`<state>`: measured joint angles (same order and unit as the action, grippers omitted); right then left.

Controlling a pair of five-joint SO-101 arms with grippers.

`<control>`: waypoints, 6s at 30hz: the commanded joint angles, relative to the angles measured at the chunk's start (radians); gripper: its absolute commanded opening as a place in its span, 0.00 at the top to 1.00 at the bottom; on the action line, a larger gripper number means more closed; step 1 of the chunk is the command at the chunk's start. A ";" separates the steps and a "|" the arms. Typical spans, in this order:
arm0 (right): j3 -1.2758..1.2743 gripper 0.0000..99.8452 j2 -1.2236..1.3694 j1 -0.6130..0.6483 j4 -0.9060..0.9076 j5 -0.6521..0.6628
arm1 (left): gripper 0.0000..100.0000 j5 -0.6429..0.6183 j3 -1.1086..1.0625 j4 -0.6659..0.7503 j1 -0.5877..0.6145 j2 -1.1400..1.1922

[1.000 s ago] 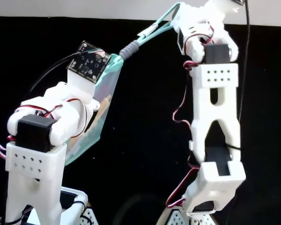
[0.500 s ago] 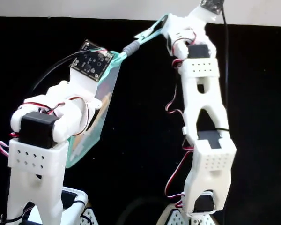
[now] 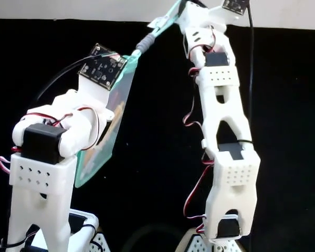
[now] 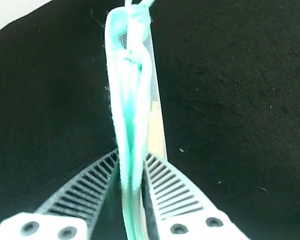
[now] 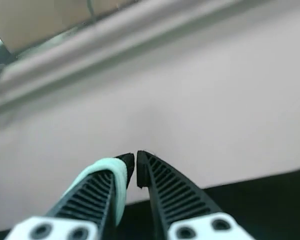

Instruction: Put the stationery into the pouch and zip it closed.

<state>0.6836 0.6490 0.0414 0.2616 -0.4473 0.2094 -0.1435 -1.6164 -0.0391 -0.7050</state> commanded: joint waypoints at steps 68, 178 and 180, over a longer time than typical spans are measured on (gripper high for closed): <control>0.814 0.99 -0.352 0.251 0.989 0.092 | 0.99 -0.133 0.202 0.021 -0.054 -0.012; 0.814 0.99 -0.358 0.311 1.184 0.110 | 0.99 -0.035 0.122 -0.107 -0.113 -0.071; 0.814 0.99 -0.358 0.305 1.181 0.110 | 0.99 -0.035 0.120 -0.109 -0.108 -0.073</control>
<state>1.4722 0.2931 0.3468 1.4461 -0.3475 0.1649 -0.0315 -1.7177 -0.1435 -0.7618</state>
